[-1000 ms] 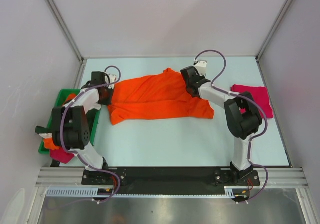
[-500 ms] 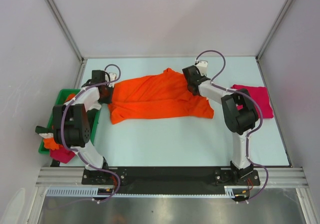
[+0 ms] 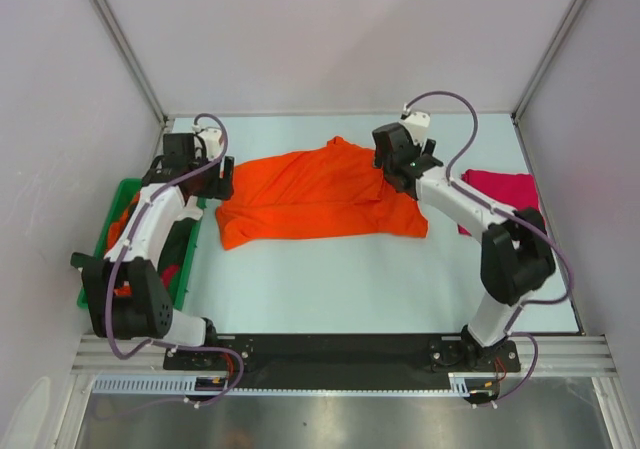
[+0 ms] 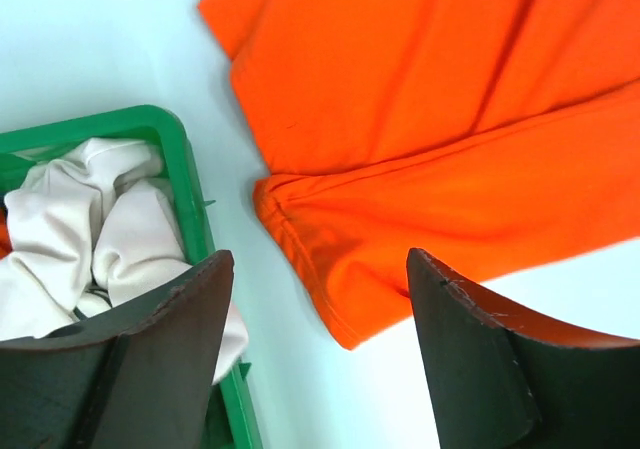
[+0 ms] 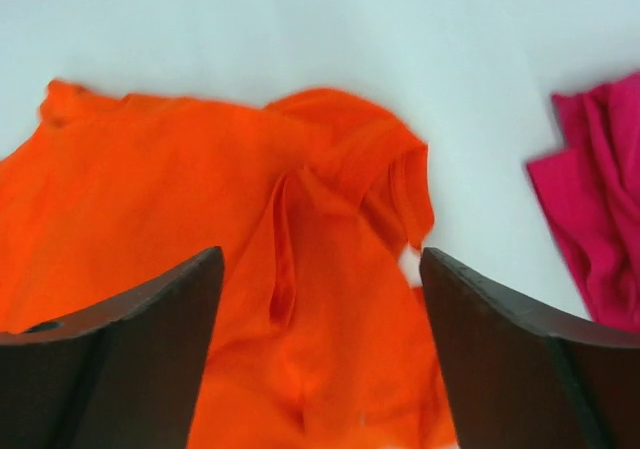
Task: Fold and stack the t-shirts
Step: Fold the flattened tshirt in 1/3 of the way
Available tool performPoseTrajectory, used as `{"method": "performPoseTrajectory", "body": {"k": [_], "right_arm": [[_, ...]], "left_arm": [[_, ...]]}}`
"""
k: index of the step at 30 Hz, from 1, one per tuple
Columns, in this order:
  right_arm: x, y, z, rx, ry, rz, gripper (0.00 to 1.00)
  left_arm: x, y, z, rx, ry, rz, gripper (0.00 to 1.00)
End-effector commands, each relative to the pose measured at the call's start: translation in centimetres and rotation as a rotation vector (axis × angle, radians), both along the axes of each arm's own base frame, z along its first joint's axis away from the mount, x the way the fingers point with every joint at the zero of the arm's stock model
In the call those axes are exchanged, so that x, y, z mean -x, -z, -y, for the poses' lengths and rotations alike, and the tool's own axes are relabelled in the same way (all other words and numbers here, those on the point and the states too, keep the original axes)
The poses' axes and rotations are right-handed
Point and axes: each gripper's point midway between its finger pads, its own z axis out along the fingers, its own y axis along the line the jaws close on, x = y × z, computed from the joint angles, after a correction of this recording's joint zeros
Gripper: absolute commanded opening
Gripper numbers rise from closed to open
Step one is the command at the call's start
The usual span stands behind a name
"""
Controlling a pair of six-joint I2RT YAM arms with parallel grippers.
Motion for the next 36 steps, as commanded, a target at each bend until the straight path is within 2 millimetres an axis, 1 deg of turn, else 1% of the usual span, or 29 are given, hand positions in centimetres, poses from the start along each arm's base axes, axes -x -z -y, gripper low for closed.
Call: {"method": "performPoseTrajectory", "body": {"k": [1, 2, 3, 4, 6, 7, 8, 11, 17, 19, 23, 29, 31, 32, 33, 35, 36], "right_arm": [[6.7, 3.7, 0.5, -0.04, 0.082, -0.098, 0.73], [7.8, 3.7, 0.3, -0.054, 0.08, -0.095, 0.7], [8.8, 4.7, 0.7, -0.05, 0.091, -0.115, 0.67], [9.8, 5.9, 1.0, -0.042, 0.1, -0.14, 0.64], [11.2, 7.5, 1.1, -0.036, 0.121, -0.178, 0.64], [11.6, 7.9, 1.2, -0.03, 0.127, -0.186, 0.64], [12.1, 8.7, 1.5, -0.024, 0.141, -0.2, 0.63], [12.7, 9.7, 2.2, -0.008, 0.162, -0.212, 0.63], [12.8, 9.8, 3.7, 0.006, 0.217, -0.197, 0.63], [12.8, 10.3, 4.3, 0.012, 0.234, -0.209, 0.63], [12.9, 11.5, 4.6, 0.029, 0.244, -0.243, 0.64], [13.4, 13.5, 4.8, 0.032, 0.248, -0.297, 0.64], [13.6, 14.0, 4.8, 0.037, 0.247, -0.311, 0.6], [13.7, 14.3, 4.9, 0.036, 0.248, -0.318, 0.57], [13.7, 14.4, 4.8, 0.035, 0.248, -0.32, 0.49], [13.9, 14.6, 5.0, 0.037, 0.252, -0.326, 0.42], [14.0, 14.7, 5.1, 0.036, 0.252, -0.328, 0.32]], "left_arm": [[3.4, 0.9, 3.1, 0.054, 0.07, -0.071, 0.73], [3.9, 1.3, 3.4, 0.055, 0.076, -0.084, 0.72], [4.4, 1.9, 3.5, 0.047, 0.08, -0.103, 0.72], [4.8, 2.4, 4.0, 0.047, 0.096, -0.117, 0.71], [5.3, 3.1, 4.4, 0.056, 0.099, -0.142, 0.71], [5.4, 3.4, 4.7, 0.061, 0.104, -0.153, 0.71], [5.6, 3.7, 4.9, 0.068, 0.104, -0.167, 0.71], [5.5, 4.3, 5.1, 0.071, 0.105, -0.187, 0.71], [5.5, 5.2, 4.8, 0.06, 0.092, -0.202, 0.71], [5.6, 5.7, 4.7, 0.059, 0.079, -0.213, 0.71], [5.6, 6.7, 4.2, 0.034, 0.055, -0.24, 0.71], [6.1, 7.2, 3.6, 0.002, 0.041, -0.263, 0.72], [6.2, 7.3, 3.4, -0.008, 0.04, -0.265, 0.72], [6.4, 7.4, 3.3, -0.012, 0.037, -0.273, 0.72], [6.4, 7.6, 3.0, -0.025, 0.029, -0.276, 0.72], [6.6, 7.9, 2.7, -0.039, 0.022, -0.295, 0.72], [6.7, 8.0, 2.4, -0.052, 0.017, -0.303, 0.72]]}}
